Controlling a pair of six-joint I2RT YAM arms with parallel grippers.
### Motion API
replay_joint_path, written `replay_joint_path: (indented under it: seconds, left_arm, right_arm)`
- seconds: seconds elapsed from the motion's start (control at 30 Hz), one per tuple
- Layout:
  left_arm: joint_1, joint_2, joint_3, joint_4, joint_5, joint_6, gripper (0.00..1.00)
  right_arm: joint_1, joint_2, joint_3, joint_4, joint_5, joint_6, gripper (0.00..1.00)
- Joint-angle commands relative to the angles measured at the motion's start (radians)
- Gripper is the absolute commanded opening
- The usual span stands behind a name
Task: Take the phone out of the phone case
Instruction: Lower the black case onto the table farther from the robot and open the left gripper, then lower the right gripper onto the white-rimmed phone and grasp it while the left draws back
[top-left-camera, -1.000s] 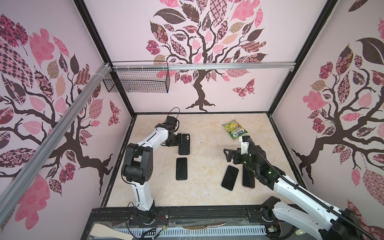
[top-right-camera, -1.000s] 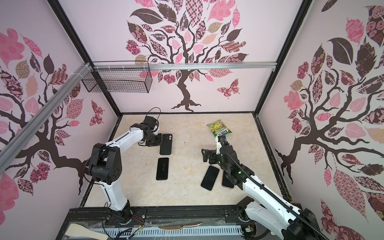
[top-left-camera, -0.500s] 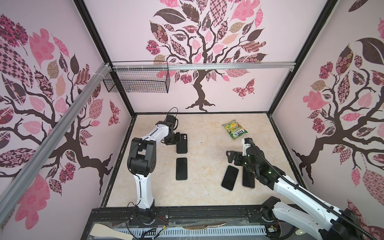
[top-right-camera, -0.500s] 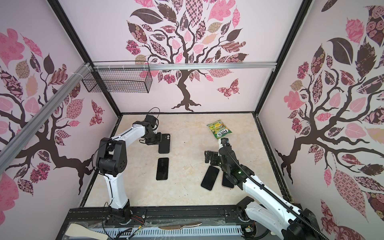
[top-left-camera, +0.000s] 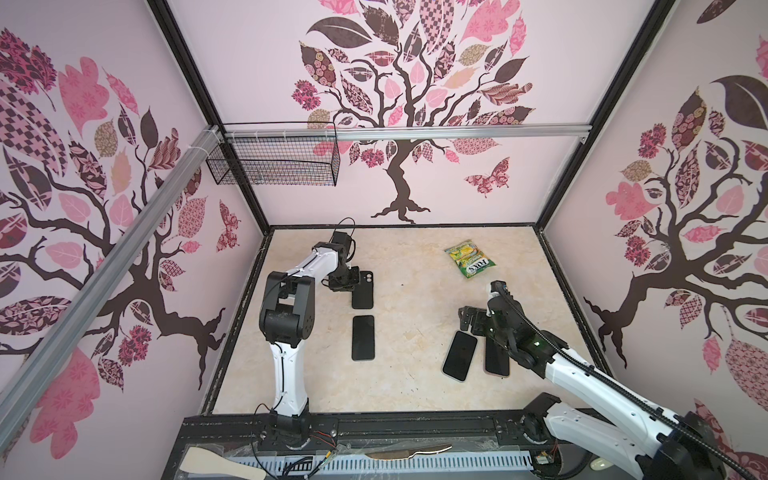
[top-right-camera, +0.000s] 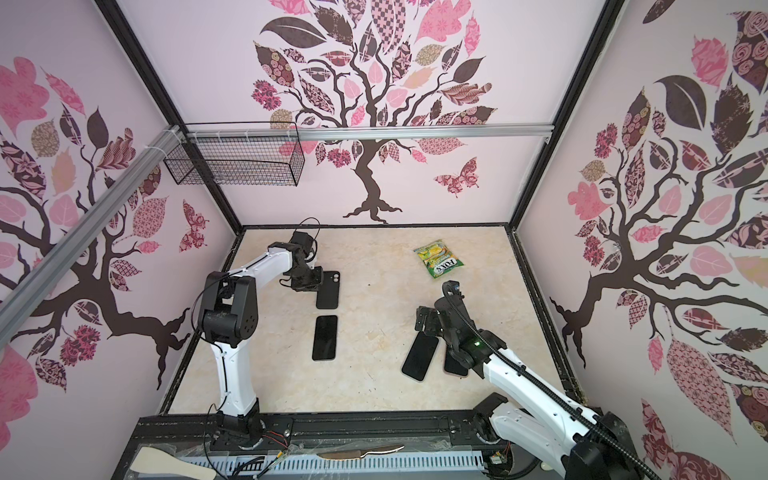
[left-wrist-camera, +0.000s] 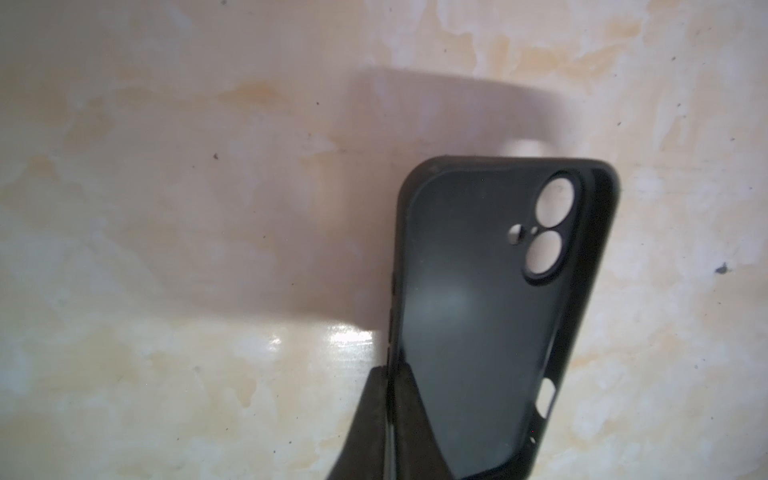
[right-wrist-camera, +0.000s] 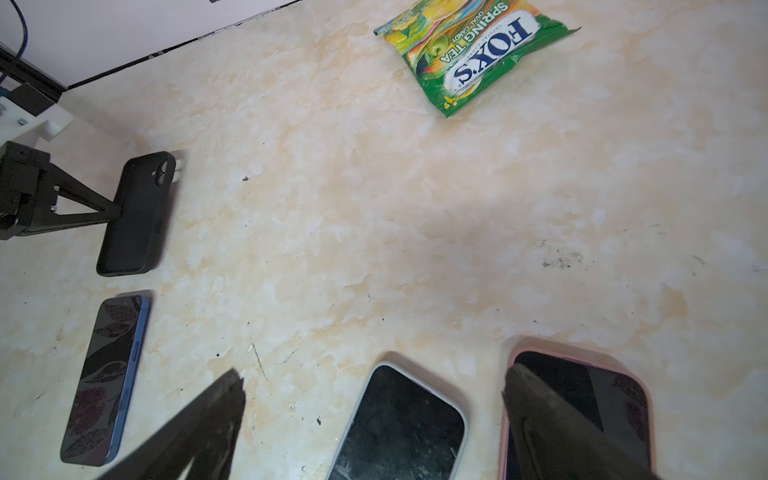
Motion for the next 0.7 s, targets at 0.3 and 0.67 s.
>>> replay_joint_path:
  seconds: [0.3, 0.67]
  left_arm:
    - [0.008, -0.023, 0.066, -0.01, 0.007, 0.005, 0.37]
    - [-0.157, -0.501, -0.208, 0.151, -0.095, 0.002, 0.96]
  right_arm:
    - [-0.004, 0.011, 0.011, -0.104, 0.029, 0.078, 1.0]
    - [-0.003, 0.182, 0.074, -0.309, 0.018, 0.345, 0.96]
